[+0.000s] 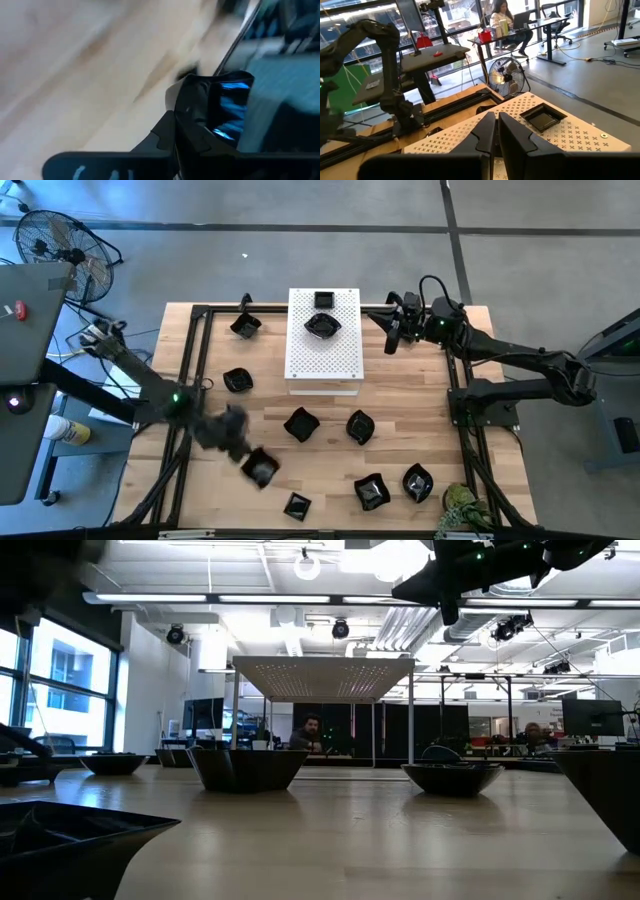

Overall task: Pick & Place Mini shaped plates
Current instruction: Put the distorted square plate on the shelf

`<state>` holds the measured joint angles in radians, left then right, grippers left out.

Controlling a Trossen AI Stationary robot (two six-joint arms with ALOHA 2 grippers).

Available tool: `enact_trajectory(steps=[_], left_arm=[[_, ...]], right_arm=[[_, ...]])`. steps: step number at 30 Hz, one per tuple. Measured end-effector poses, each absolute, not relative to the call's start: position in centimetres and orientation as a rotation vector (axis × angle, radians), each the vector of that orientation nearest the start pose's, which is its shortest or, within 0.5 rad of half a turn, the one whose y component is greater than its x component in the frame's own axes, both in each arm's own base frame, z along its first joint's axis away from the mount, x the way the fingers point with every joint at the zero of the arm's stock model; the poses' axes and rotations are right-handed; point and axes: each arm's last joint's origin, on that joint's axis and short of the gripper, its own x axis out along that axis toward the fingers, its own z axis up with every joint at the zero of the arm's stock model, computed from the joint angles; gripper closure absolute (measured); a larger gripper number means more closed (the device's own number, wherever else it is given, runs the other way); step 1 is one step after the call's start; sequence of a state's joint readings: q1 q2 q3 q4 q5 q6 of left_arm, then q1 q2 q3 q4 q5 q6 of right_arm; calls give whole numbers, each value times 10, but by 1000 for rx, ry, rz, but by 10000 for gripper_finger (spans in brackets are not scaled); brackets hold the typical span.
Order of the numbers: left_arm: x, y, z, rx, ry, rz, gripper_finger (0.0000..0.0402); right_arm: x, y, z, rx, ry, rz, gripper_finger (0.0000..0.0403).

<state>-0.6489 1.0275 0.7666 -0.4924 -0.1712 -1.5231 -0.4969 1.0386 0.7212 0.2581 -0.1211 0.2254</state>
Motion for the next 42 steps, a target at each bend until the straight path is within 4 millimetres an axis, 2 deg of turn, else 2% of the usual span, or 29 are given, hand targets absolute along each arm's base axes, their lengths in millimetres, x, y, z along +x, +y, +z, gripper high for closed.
enact_trajectory(steps=[4,8,12,16,21,25,30,35,42], left_arm=[[172,-83,282,-1124,615,264,401],[182,-46,311,-1097,467,336,401],[195,-13,336,-1099,442,374,401],[210,20,357,-1066,496,383,401],[233,62,375,-1009,545,381,401],[254,92,378,-977,608,377,401],[276,117,366,-995,682,341,401],[288,126,350,-1030,747,341,401],[297,131,337,-1042,783,369,401]], right_arm=[[207,-108,306,243,15,-381,386],[207,-108,305,255,15,-381,386],[207,-108,305,264,17,-381,387],[207,-108,305,264,17,-381,387],[207,-108,305,261,18,-381,387],[207,-108,305,244,22,-381,387],[207,-108,305,237,27,-381,387],[207,-108,304,236,31,-375,387],[207,-108,304,222,34,-375,386]])
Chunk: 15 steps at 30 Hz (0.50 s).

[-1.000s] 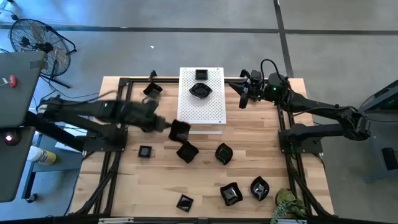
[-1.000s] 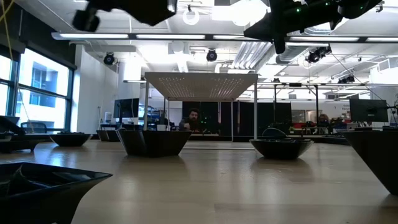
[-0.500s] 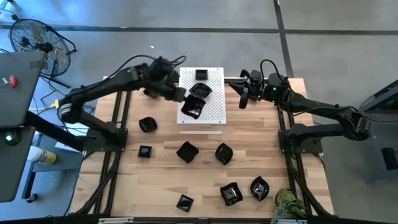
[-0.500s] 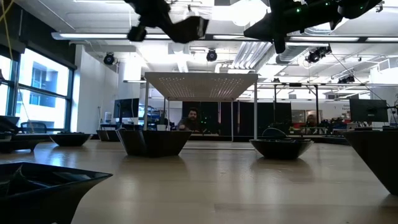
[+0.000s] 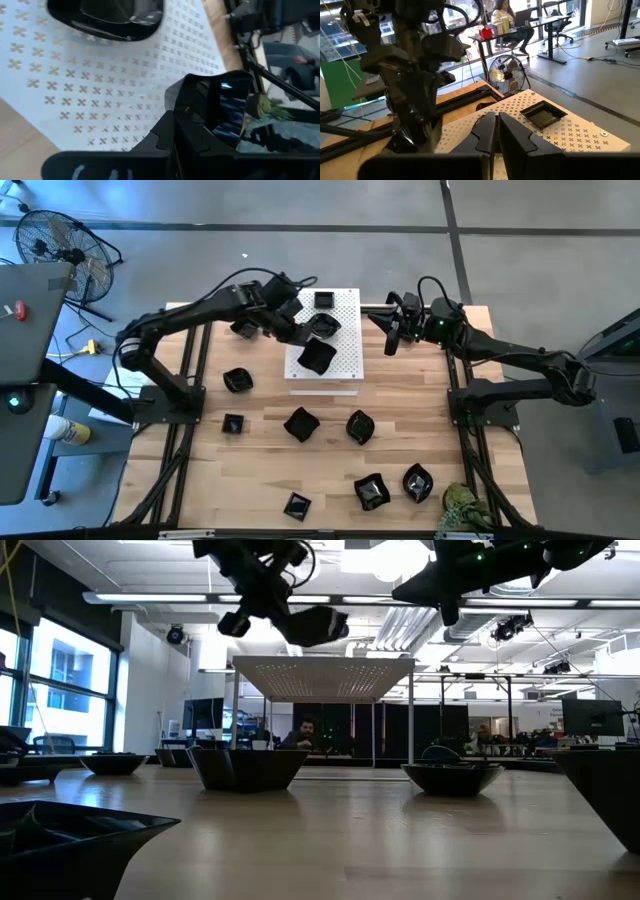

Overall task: Pick & Place Mini shaped plates
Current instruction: Put the distorted square plate on the shelf

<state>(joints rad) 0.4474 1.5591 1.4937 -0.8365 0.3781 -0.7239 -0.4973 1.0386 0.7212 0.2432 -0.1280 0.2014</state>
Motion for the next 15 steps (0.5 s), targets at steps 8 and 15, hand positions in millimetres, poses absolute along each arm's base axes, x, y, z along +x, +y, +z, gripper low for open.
enact_trajectory(steps=[8,15], left_arm=[[304,135,326,-1034,803,409,401],[307,138,325,-1005,777,453,392]], right_arm=[[207,-108,304,221,33,-377,387],[207,-108,304,220,33,-378,386]])
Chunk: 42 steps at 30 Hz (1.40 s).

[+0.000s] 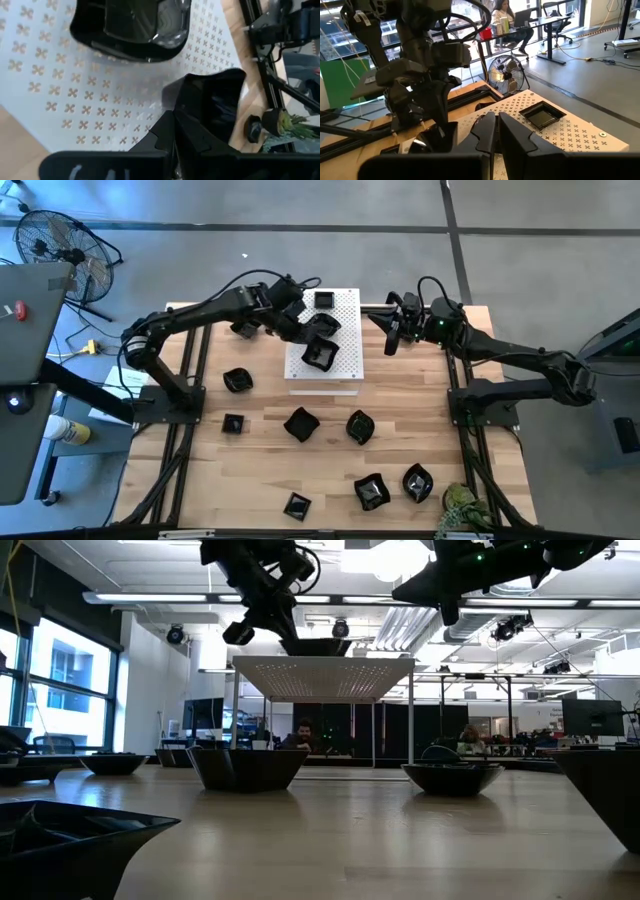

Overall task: Pick & Place Mini shaped plates
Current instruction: Put the distorted square plate on the shelf, then stack the black leaf shaped plate on top of the black leaf shaped plate on the shelf

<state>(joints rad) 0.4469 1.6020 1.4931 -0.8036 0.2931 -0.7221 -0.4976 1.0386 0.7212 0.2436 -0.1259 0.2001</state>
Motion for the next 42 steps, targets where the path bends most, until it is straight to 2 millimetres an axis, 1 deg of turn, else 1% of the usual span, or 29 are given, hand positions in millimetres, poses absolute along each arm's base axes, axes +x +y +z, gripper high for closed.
enact_trajectory(steps=[4,11,16,20,23,24,26,31,34,37,42], left_arm=[[307,138,325,-1006,780,453,378],[307,137,325,-986,790,437,339],[307,137,324,-939,804,407,333],[304,134,325,-901,841,322,345],[298,130,327,-861,877,270,373],[295,128,330,-837,880,256,385],[289,125,338,-799,863,237,397],[274,119,365,-641,731,278,396],[275,111,381,-540,572,303,400],[277,105,382,-503,449,259,400],[269,102,364,-472,405,269,401]], right_arm=[[207,-108,304,220,33,-378,386],[207,-108,304,220,33,-377,387],[207,-108,304,220,33,-377,387],[207,-108,304,221,33,-377,387],[207,-108,304,222,33,-377,386],[207,-108,304,222,33,-377,387],[207,-108,304,223,37,-377,387],[207,-108,302,214,56,-382,387],[207,-108,302,203,58,-382,387],[207,-108,302,202,59,-383,386],[207,-108,301,205,71,-386,387]])
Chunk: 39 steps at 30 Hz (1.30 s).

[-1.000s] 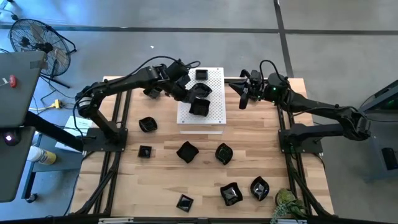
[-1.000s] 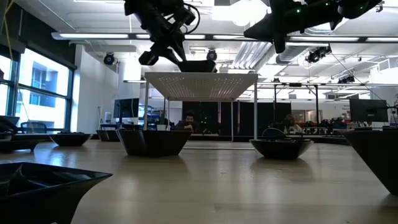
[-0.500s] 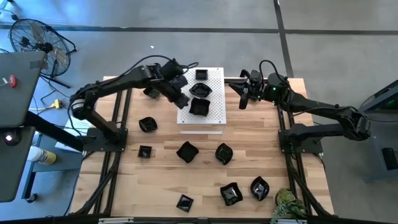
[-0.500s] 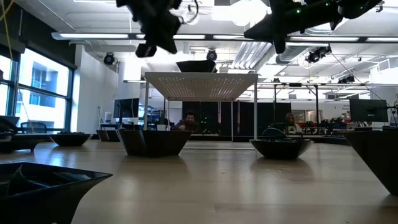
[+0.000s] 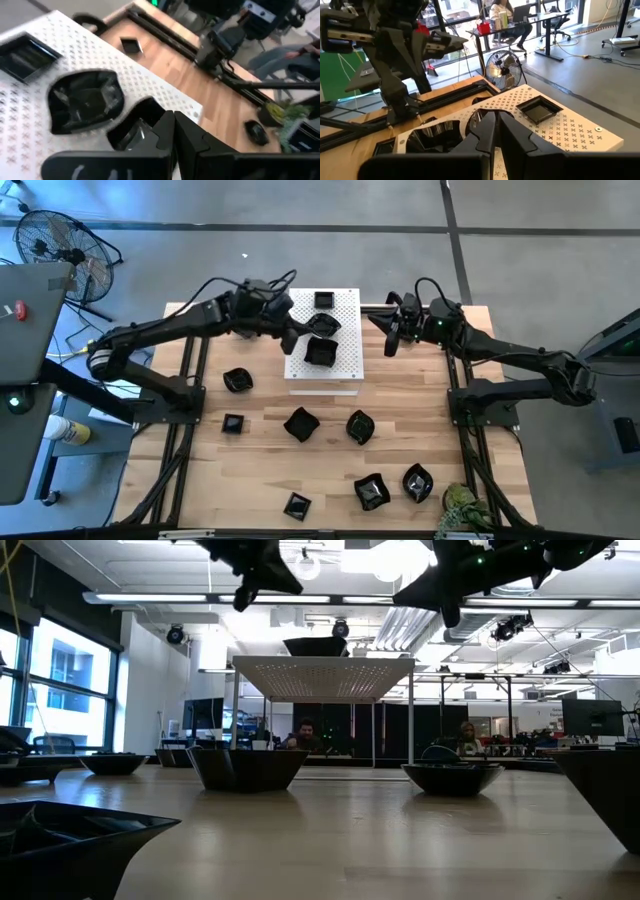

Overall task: Pick & Place Mini shaped plates
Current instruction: Stack the black leaf shaped plate on top of the black leaf shaped plate on the shelf

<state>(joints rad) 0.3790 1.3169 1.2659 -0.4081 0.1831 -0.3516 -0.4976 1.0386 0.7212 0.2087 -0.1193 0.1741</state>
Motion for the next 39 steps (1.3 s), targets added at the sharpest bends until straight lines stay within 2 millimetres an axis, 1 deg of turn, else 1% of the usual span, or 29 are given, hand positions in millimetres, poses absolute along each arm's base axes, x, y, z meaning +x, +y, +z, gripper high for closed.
enact_trajectory(steps=[3,7,11,14,16,19,24,29,31,33,37,39], left_arm=[[257,98,359,-455,368,285,401],[232,99,348,-450,334,336,401],[208,102,339,-404,245,361,401],[195,106,333,-361,173,340,401],[189,110,329,-356,142,324,401],[184,115,325,-343,141,283,401],[182,122,319,-349,149,293,401],[183,122,323,-287,114,300,401],[183,124,325,-264,97,348,401],[182,125,323,-255,116,415,401],[179,128,314,-279,197,543,401],[178,128,312,-307,199,581,401]], right_arm=[[206,-108,299,212,94,-392,387],[206,-108,295,223,133,-408,387],[206,-108,296,224,165,-481,391],[206,-106,299,227,220,-555,399],[205,-103,300,263,267,-612,401],[206,-98,308,322,270,-641,399],[207,-92,314,394,287,-622,401],[208,-89,313,449,316,-496,399],[208,-87,313,460,328,-456,399],[208,-86,312,467,342,-427,401],[208,-85,309,459,381,-402,400],[207,-84,307,484,397,-405,397]])
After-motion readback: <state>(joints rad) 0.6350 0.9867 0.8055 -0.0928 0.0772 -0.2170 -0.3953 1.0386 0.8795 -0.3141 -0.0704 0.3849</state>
